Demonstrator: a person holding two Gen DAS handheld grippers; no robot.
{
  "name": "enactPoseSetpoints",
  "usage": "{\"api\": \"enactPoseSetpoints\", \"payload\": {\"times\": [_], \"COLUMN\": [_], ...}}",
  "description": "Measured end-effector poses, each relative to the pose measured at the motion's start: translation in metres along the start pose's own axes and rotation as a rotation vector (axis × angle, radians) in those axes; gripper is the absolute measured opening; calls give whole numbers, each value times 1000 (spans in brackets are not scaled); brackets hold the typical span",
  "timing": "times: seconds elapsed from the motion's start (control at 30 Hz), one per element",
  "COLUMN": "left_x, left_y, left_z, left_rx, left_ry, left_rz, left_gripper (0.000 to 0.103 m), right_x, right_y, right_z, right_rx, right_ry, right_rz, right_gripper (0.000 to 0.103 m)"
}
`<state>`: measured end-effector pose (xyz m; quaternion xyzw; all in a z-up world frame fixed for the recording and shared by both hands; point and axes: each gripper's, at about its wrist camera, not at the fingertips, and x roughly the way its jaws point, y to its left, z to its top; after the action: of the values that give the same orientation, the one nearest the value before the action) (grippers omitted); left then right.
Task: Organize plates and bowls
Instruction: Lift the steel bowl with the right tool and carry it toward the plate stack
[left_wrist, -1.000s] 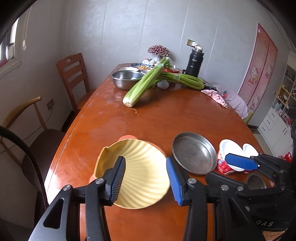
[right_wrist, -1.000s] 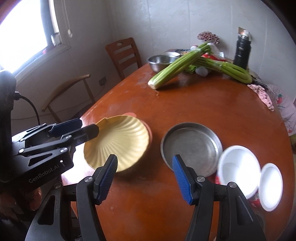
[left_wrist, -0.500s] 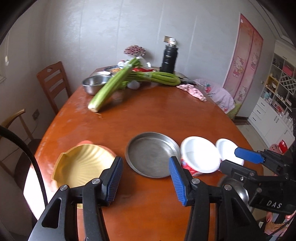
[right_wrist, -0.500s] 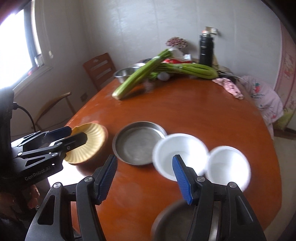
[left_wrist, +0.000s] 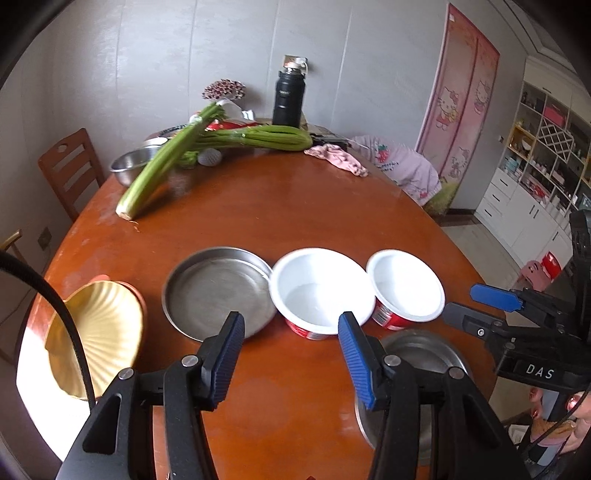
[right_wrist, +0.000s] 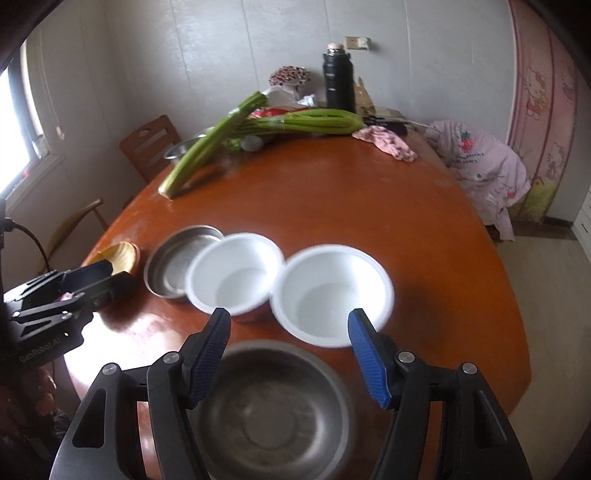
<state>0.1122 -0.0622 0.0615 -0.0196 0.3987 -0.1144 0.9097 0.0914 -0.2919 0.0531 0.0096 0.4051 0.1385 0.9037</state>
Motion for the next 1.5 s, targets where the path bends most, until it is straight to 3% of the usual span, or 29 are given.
{"api": "enactPoseSetpoints", "payload": {"times": [0.4,0.93,1.5], "left_x": [21,50,64], "left_y": [-24,-50,-53], "left_z": [-25,-63,-71], "left_rx": [2,-4,-4], "left_ry": [67,157,170], "left_rz": [-22,-70,-178], "left_gripper": [54,54,53], "right_x": [3,16,32], "right_y": [-14,-16,16], "right_z": [-37,-80,-87], "right_rx": [-18,-62,-141], "right_ry": [51,90,122], "right_rz": [24,-17,31], "right_gripper": [68,68,68]}}
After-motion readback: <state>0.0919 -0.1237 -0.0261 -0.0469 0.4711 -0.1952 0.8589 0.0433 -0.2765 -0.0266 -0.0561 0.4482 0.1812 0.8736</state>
